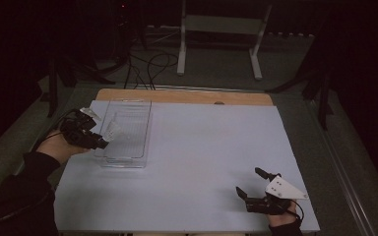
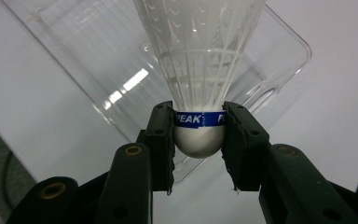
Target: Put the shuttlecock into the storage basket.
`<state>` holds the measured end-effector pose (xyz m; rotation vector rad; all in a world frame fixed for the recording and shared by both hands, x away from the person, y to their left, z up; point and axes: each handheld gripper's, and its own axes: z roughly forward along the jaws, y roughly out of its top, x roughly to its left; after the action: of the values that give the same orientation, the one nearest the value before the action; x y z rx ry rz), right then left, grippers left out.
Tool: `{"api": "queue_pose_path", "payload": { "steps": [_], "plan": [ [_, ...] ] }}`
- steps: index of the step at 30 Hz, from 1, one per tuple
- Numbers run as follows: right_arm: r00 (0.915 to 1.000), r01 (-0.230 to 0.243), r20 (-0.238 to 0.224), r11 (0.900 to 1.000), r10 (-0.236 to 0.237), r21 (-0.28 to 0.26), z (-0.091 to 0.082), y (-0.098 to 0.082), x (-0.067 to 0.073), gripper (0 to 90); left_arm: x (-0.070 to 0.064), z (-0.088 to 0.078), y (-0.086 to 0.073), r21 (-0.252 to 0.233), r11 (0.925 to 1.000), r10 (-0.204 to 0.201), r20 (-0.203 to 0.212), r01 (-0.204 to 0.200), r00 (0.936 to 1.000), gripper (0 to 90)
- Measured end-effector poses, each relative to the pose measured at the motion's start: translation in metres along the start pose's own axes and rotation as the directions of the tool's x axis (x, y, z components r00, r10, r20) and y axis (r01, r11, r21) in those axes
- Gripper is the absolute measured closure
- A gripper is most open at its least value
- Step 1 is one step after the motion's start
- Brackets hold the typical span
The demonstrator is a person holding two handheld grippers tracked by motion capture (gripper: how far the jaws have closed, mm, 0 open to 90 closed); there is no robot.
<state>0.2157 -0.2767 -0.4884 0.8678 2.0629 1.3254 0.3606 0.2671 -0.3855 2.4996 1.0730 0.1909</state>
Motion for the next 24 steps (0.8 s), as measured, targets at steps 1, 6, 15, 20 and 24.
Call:
{"api": "queue_pose_path", "payload": {
  "steps": [1,6,15,20,24],
  "plan": [
    [1.0000,0.000,0.000,1.000,0.000,0.000,0.000,0.000,0.000,9.7,0.000,0.001,0.000,0.004,1.0000,0.001,0.000,-0.001,1.0000,66.0],
    [1.0000,-0.003,0.002,1.000,0.003,-0.002,0.000,0.000,0.000,9.7,0.004,0.006,-0.002,0.005,1.0000,-0.003,0.009,0.003,1.0000,66.0],
    [1.0000,-0.002,0.001,1.000,0.002,-0.001,0.000,0.000,0.000,9.7,0.008,0.015,-0.005,0.002,1.0000,-0.006,0.018,0.006,0.9998,65.9],
    [1.0000,-0.004,0.003,1.000,0.004,0.002,0.000,0.000,0.000,9.7,0.007,0.019,-0.004,0.018,0.9998,0.007,-0.004,-0.007,1.0000,65.9],
    [1.0000,0.000,0.000,1.000,0.000,0.000,0.000,0.000,0.000,9.7,0.007,0.021,-0.003,0.019,0.9997,0.013,-0.009,-0.013,0.9999,65.9]
  ]
}}
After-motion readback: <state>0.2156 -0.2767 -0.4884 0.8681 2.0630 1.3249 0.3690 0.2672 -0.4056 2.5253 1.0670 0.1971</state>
